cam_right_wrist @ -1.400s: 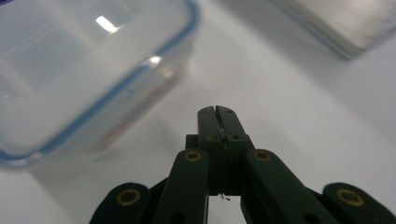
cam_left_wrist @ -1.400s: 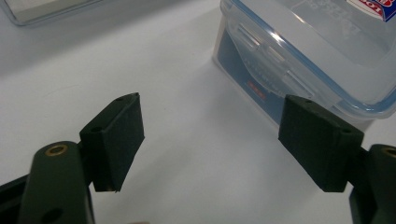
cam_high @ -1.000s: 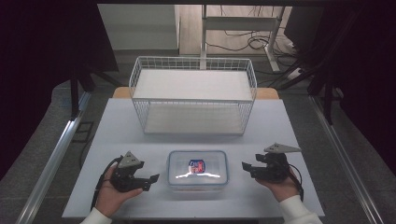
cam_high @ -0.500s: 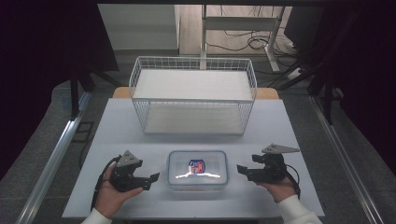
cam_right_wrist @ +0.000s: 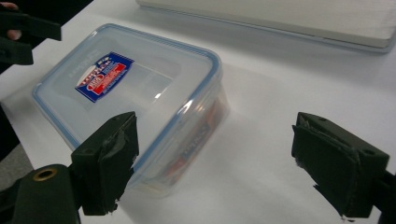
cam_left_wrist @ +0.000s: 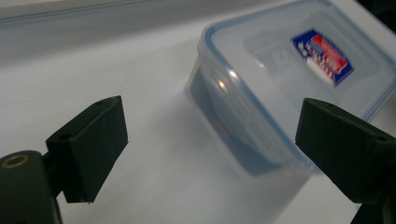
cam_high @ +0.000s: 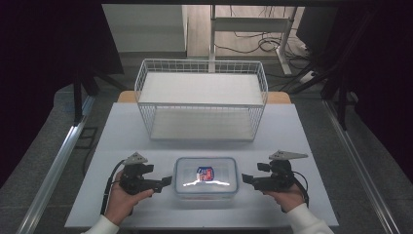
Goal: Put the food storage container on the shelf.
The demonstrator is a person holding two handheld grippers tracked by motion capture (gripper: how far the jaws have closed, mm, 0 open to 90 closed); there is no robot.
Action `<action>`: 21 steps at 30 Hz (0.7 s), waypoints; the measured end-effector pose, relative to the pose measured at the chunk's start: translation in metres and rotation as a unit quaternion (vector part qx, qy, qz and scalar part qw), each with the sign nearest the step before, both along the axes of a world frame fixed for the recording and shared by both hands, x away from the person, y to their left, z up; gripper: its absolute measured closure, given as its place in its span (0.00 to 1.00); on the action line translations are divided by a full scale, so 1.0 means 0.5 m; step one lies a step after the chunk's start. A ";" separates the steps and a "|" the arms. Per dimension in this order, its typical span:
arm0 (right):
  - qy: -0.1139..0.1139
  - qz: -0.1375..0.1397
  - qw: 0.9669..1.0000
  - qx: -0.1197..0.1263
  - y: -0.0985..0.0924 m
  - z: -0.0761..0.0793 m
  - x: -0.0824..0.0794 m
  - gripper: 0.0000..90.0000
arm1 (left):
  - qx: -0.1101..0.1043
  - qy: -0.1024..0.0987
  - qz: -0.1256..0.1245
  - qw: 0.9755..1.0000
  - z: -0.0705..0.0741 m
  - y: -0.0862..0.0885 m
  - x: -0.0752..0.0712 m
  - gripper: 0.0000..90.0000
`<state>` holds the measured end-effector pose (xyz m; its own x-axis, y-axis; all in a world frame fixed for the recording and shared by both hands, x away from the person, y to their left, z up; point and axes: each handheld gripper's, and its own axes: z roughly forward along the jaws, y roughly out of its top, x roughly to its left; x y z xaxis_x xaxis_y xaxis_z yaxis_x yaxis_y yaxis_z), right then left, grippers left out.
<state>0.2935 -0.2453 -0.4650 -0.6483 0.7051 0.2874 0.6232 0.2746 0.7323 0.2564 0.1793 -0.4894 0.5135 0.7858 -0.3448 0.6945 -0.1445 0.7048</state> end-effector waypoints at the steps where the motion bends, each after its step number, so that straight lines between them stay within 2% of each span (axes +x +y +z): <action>1: 0.000 0.000 1.000 0.000 0.000 0.000 0.000 0.17 | 0.000 0.000 0.000 1.000 0.000 0.000 0.000 0.10; 2: 0.004 0.003 1.000 0.005 0.004 0.000 0.000 0.17 | -0.017 0.011 -0.003 1.000 -0.001 -0.005 0.012 0.10; 4: 0.007 0.007 1.000 0.008 0.008 0.001 0.000 0.17 | -0.038 0.024 -0.008 0.999 -0.004 -0.010 0.024 0.10; 9: 0.015 0.014 1.000 0.012 0.017 -0.001 0.002 0.17 | -0.058 0.042 -0.017 0.997 -0.010 -0.020 0.039 0.09; 11: 0.022 0.019 0.999 0.020 0.025 -0.005 0.006 0.17 | -0.079 0.058 -0.021 0.995 -0.016 -0.022 0.046 0.09; 15: 0.033 0.025 0.999 0.032 0.034 -0.011 0.013 0.16 | -0.099 0.074 -0.027 0.992 -0.026 -0.024 0.059 0.09; 16: 0.033 0.025 0.999 0.032 0.034 -0.011 0.013 0.16 | -0.099 0.074 -0.027 0.992 -0.026 -0.024 0.059 0.09; 17: 0.039 0.028 0.998 0.036 0.038 -0.014 0.017 0.16 | -0.106 0.084 -0.032 0.990 -0.032 -0.028 0.064 0.09; 18: 0.039 0.028 0.998 0.036 0.038 -0.014 0.017 0.16 | -0.106 0.084 -0.032 0.990 -0.032 -0.028 0.064 0.10; 19: 0.042 0.028 0.998 0.039 0.040 -0.015 0.019 0.15 | -0.110 0.088 -0.035 0.989 -0.035 -0.031 0.066 0.10; 20: 0.054 0.026 0.997 0.048 0.042 -0.018 0.023 0.15 | -0.111 0.092 -0.040 0.989 -0.038 -0.033 0.067 0.11; 21: 0.054 0.026 0.997 0.048 0.042 -0.018 0.023 0.15 | -0.113 0.095 -0.044 0.988 -0.041 -0.037 0.068 0.11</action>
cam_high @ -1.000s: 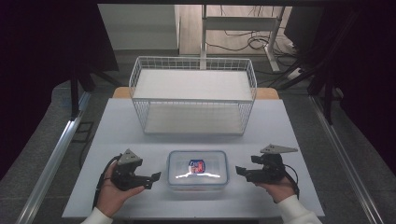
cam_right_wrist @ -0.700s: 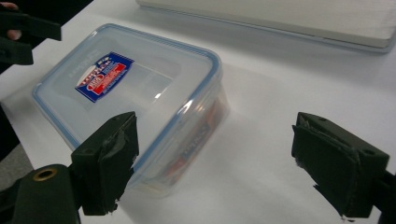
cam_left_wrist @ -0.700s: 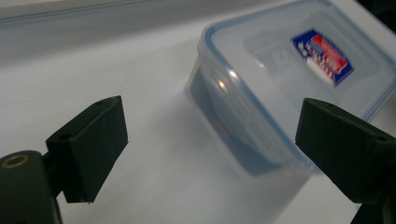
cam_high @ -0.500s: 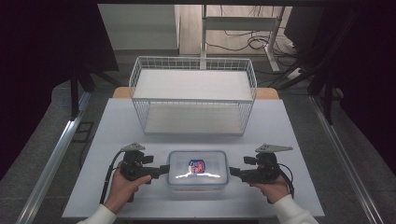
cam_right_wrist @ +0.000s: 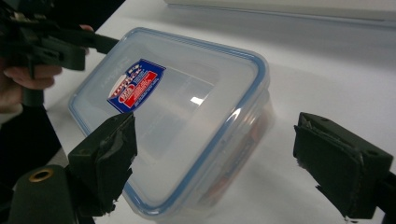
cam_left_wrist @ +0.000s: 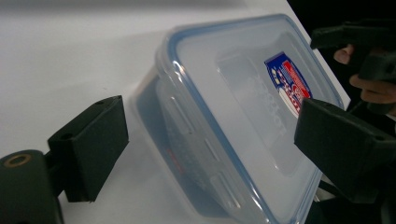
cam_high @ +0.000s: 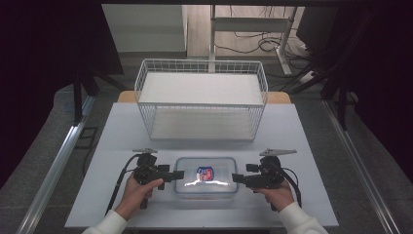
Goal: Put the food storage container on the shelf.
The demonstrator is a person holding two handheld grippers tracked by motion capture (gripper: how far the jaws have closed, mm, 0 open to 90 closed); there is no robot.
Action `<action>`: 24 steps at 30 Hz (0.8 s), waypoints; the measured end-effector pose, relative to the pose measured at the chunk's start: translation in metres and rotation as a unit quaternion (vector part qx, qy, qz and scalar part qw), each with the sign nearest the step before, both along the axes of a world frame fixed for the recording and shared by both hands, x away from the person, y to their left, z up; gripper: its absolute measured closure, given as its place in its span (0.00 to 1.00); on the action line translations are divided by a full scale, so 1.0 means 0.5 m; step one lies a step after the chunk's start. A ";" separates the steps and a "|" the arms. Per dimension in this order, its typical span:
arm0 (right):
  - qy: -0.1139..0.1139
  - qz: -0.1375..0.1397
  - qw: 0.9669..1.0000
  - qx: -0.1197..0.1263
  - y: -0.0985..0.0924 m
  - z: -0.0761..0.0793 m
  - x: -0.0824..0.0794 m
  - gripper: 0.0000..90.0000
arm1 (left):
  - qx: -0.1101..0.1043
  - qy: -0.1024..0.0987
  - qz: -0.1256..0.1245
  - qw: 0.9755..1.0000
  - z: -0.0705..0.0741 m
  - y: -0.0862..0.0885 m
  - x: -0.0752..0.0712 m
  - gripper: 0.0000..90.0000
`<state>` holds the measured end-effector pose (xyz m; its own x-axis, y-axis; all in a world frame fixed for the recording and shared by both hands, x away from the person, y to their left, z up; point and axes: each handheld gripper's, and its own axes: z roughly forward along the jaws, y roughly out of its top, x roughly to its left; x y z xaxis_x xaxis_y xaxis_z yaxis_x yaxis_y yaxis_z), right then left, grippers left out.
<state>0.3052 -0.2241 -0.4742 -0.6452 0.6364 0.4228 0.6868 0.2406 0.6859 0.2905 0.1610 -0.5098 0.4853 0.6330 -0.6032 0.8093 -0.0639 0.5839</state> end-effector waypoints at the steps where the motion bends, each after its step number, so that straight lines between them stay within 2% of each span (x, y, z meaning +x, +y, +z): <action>1: 0.010 0.001 1.000 0.004 0.004 -0.006 0.006 0.15 | -0.001 0.003 -0.007 1.000 -0.004 -0.006 0.000 0.12; 5: 0.026 0.009 1.000 0.009 0.012 -0.017 0.013 0.14 | -0.002 0.013 -0.020 1.000 -0.012 -0.010 0.002 0.13; 6: 0.028 0.009 1.000 0.010 0.014 -0.019 0.015 0.14 | -0.007 0.017 -0.023 1.000 -0.015 -0.011 0.003 0.13; 7: 0.040 0.007 0.999 0.016 0.018 -0.025 0.020 0.13 | -0.016 0.027 -0.022 0.999 -0.022 -0.012 0.004 0.14; 9: 0.053 0.009 0.998 0.022 0.022 -0.033 0.024 0.13 | -0.017 0.030 -0.023 0.999 -0.024 -0.011 0.005 0.14; 11: 0.064 0.010 0.998 0.026 0.027 -0.042 0.026 0.14 | -0.029 0.038 -0.026 0.999 -0.029 -0.010 0.006 0.17; 12: 0.064 0.010 0.998 0.026 0.027 -0.042 0.026 0.14 | -0.029 0.038 -0.026 0.999 -0.029 -0.010 0.006 0.19; 13: 0.076 0.012 0.997 0.027 0.034 -0.051 0.027 0.16 | -0.035 0.042 -0.030 0.998 -0.030 -0.013 0.005 0.20; 14: 0.076 0.012 0.997 0.027 0.034 -0.051 0.027 0.16 | -0.035 0.042 -0.030 0.998 -0.030 -0.013 0.005 0.20; 15: 0.089 0.014 0.995 0.031 0.039 -0.058 0.029 0.19 | -0.033 0.044 -0.027 0.998 -0.030 -0.015 0.003 0.21; 18: 0.102 0.004 0.994 0.034 0.039 -0.059 0.030 0.23 | -0.038 0.048 -0.022 0.998 -0.028 -0.009 0.004 0.24; 21: 0.106 -0.006 0.993 0.046 0.027 -0.056 0.029 0.35 | -0.043 0.051 -0.017 0.998 -0.027 -0.005 0.003 0.30; 22: 0.106 -0.008 0.993 0.050 0.023 -0.055 0.029 0.37 | -0.043 0.051 -0.015 0.998 -0.025 -0.004 0.002 0.31; 23: 0.118 -0.009 0.991 0.060 0.014 -0.056 0.030 0.41 | -0.041 0.049 -0.014 0.998 -0.022 -0.004 0.000 0.34; 24: 0.118 -0.009 0.991 0.060 0.014 -0.056 0.030 0.41 | -0.041 0.049 -0.014 0.998 -0.022 -0.004 0.000 0.35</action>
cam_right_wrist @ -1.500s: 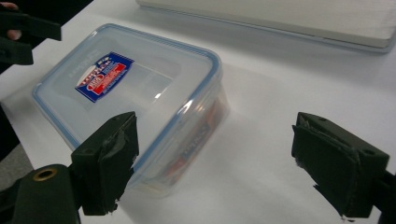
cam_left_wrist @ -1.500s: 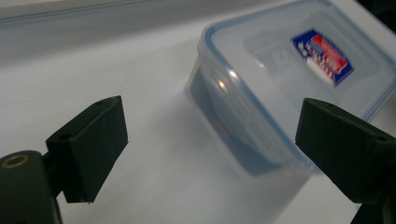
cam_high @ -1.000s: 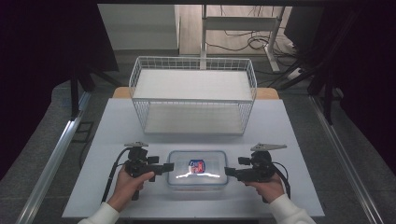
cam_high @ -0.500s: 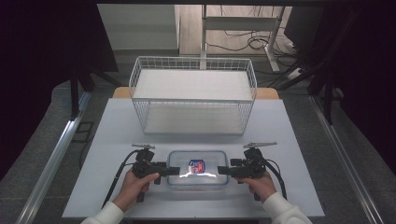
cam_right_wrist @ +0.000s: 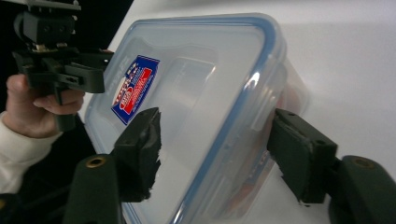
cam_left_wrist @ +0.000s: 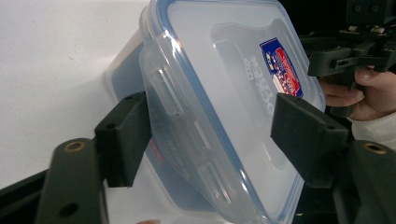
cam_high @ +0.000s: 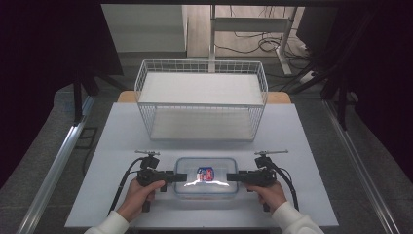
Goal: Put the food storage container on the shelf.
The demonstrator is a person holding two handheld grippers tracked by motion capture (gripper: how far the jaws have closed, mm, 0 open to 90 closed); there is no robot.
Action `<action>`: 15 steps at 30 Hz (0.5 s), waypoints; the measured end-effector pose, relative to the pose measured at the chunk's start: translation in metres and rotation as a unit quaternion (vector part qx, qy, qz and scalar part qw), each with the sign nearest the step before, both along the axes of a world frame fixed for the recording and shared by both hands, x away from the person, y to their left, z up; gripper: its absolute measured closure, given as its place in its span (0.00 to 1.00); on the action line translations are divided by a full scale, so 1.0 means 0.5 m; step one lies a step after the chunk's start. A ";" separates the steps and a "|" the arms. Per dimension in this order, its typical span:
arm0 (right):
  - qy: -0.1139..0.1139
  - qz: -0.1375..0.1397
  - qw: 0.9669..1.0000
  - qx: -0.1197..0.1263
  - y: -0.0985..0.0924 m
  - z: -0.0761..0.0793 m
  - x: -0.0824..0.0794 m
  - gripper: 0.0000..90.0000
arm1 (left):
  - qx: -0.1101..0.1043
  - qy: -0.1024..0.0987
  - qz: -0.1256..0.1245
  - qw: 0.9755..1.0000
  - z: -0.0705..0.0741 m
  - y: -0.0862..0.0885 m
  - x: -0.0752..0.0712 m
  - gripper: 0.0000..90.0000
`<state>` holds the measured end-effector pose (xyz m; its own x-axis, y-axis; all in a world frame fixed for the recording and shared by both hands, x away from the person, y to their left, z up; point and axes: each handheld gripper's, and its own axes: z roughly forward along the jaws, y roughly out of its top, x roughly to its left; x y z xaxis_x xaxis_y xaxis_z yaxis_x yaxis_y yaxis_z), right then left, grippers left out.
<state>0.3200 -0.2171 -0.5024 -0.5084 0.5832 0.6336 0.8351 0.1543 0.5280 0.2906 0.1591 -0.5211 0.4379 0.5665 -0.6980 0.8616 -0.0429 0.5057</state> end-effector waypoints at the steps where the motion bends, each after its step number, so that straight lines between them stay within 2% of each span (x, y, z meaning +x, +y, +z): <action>1: 0.005 -0.001 1.000 0.003 -0.002 -0.001 0.000 0.42 | -0.001 -0.001 0.002 1.000 0.001 0.000 -0.002 0.35; 2: 0.013 -0.002 1.000 0.006 -0.004 0.000 0.000 0.43 | -0.001 -0.002 0.002 1.000 0.003 0.001 -0.003 0.36; 4: 0.013 -0.001 1.000 0.007 -0.008 0.004 -0.001 0.46 | -0.001 -0.004 0.001 1.000 0.006 0.004 -0.006 0.39; 11: -0.001 -0.007 1.000 0.016 -0.014 0.015 -0.019 0.53 | -0.006 -0.015 0.011 1.000 0.019 0.010 -0.028 0.47; 15: -0.010 -0.013 1.000 0.019 -0.015 0.023 -0.033 0.56 | -0.001 -0.023 0.011 1.000 0.028 0.011 -0.041 0.49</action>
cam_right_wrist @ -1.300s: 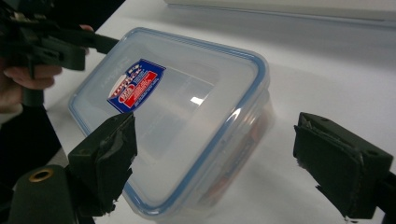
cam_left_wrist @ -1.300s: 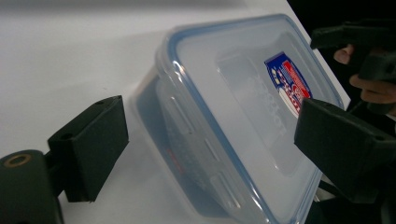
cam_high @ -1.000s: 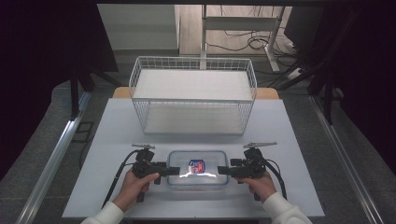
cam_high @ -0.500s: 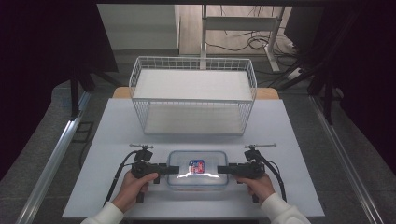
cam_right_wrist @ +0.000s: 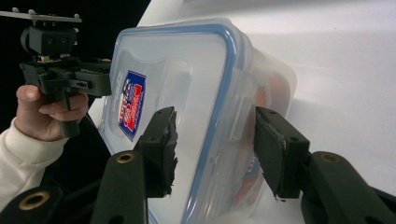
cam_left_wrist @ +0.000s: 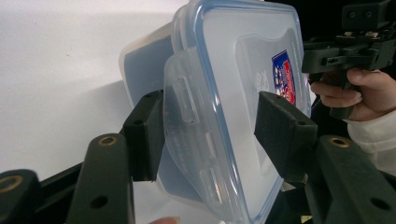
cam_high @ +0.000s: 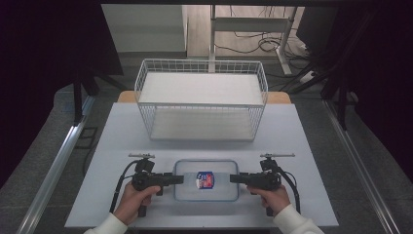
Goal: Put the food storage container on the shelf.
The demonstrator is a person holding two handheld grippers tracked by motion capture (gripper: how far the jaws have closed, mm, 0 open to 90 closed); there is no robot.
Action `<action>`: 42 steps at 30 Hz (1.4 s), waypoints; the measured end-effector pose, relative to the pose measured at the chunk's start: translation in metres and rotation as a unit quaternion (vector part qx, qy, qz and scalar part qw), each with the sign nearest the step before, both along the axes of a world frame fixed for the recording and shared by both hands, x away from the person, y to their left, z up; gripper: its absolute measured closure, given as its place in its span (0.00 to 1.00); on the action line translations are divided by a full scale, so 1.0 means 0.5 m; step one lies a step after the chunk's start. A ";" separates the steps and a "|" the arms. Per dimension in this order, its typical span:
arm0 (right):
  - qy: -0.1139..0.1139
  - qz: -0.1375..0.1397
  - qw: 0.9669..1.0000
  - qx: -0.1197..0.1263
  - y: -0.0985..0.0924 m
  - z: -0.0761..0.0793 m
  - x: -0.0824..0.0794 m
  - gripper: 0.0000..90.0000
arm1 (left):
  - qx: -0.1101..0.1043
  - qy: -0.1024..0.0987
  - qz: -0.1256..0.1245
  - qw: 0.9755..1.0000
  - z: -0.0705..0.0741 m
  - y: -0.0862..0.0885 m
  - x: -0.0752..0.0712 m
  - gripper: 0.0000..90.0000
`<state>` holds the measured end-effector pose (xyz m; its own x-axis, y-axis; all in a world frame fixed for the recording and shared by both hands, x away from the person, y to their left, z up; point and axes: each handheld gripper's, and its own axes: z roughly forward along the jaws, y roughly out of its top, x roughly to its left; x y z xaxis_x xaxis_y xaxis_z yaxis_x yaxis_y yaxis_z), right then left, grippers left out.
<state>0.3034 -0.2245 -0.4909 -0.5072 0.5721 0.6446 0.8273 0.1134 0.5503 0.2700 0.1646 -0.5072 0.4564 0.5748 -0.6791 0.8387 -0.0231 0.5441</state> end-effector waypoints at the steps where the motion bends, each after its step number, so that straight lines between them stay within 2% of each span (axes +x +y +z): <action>1: -0.004 -0.002 1.000 -0.001 0.000 0.002 -0.005 0.56 | -0.001 -0.001 0.002 1.000 0.001 -0.001 -0.002 0.50; 5: -0.006 -0.005 1.000 -0.002 0.001 0.006 -0.010 0.57 | 0.003 -0.002 0.002 1.000 0.006 -0.002 -0.007 0.50; 10: -0.002 -0.007 1.000 0.000 -0.001 0.007 -0.010 0.57 | -0.002 -0.001 0.003 1.000 0.008 -0.001 -0.008 0.52; 15: -0.008 -0.011 1.000 0.003 -0.001 0.015 -0.014 0.58 | -0.001 -0.013 0.007 1.000 0.020 -0.002 -0.013 0.53; 25: -0.022 -0.010 1.000 0.002 -0.003 0.027 -0.014 0.58 | -0.002 -0.021 0.004 1.000 0.030 -0.002 -0.009 0.53; 33: -0.045 -0.009 0.999 -0.001 -0.002 0.038 0.004 0.58 | -0.001 -0.028 0.006 1.000 0.039 0.000 0.016 0.53; 38: -0.045 -0.006 0.999 0.005 0.006 0.038 0.025 0.58 | 0.006 -0.035 0.008 0.999 0.048 0.006 0.034 0.53; 42: -0.051 -0.005 0.999 0.005 0.008 0.044 0.046 0.58 | 0.005 -0.042 0.007 0.999 0.053 0.009 0.060 0.53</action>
<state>0.3265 -0.2206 -0.4689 -0.5646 0.5716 0.5954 0.7677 0.0988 0.6332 0.2998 0.1690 -0.4805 0.5039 0.5873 -0.6334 0.7904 -0.0178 0.6124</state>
